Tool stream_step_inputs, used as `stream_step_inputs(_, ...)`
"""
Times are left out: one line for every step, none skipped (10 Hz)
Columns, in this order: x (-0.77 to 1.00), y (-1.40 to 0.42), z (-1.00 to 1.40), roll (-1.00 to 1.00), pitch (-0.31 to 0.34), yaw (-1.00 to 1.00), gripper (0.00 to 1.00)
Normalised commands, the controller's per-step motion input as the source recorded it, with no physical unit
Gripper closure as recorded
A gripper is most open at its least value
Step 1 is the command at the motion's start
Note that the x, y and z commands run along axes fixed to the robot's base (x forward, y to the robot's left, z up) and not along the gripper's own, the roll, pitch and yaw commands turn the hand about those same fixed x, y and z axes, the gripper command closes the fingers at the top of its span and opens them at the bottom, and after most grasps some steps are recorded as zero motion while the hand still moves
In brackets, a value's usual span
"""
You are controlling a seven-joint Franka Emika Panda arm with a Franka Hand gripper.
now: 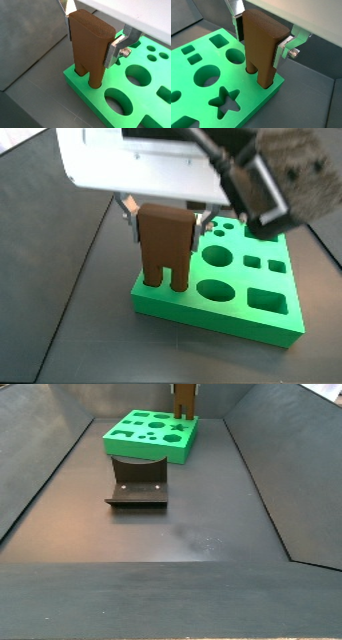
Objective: Pick up the square-circle object. Move up. Rotate the square-circle object. Move to above the board. Insert the square-circle object.
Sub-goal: Insert the square-circle object.
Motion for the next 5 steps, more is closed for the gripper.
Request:
stream_step_inputs(0.15, 0.06, -0.33, -0.02, 0.0, 0.0, 1.0)
stream_step_inputs(0.15, 0.05, -0.22, -0.03, 0.0, 0.0, 1.0)
stream_step_inputs(0.0, 0.0, -0.17, 0.0, -0.081, 0.0, 1.0)
stream_step_inputs(0.0, -0.01, -0.06, 0.04, -0.024, 0.0, 1.0)
stream_step_inputs(0.0, 0.0, 0.0, 0.0, 0.0, 0.0, 1.0)
